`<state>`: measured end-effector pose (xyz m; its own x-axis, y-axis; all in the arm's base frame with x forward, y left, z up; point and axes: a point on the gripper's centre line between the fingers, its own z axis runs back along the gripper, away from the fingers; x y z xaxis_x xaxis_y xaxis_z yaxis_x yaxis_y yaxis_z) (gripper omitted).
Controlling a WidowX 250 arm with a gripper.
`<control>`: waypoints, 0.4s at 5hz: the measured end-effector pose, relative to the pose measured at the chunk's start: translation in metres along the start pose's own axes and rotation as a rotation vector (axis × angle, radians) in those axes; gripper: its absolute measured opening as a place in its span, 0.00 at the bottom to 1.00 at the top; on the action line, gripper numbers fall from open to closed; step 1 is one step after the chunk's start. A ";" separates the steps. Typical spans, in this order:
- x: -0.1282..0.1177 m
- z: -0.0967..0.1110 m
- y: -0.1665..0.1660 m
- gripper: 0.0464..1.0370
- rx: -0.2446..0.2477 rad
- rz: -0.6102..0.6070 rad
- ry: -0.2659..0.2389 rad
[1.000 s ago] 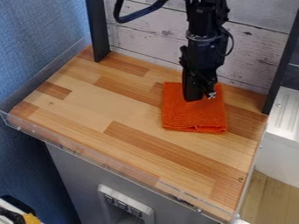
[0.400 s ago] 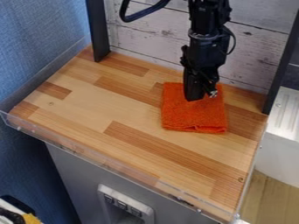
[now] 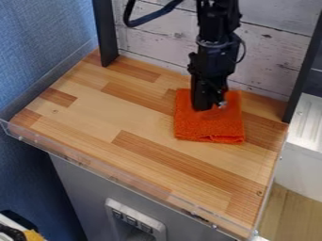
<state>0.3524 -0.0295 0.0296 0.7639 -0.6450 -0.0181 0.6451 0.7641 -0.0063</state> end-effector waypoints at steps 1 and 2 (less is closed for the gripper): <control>-0.002 -0.006 0.004 0.01 0.018 0.013 0.001; -0.002 -0.011 0.005 0.01 0.023 0.029 0.002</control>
<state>0.3541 -0.0248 0.0182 0.7824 -0.6224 -0.0204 0.6227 0.7823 0.0170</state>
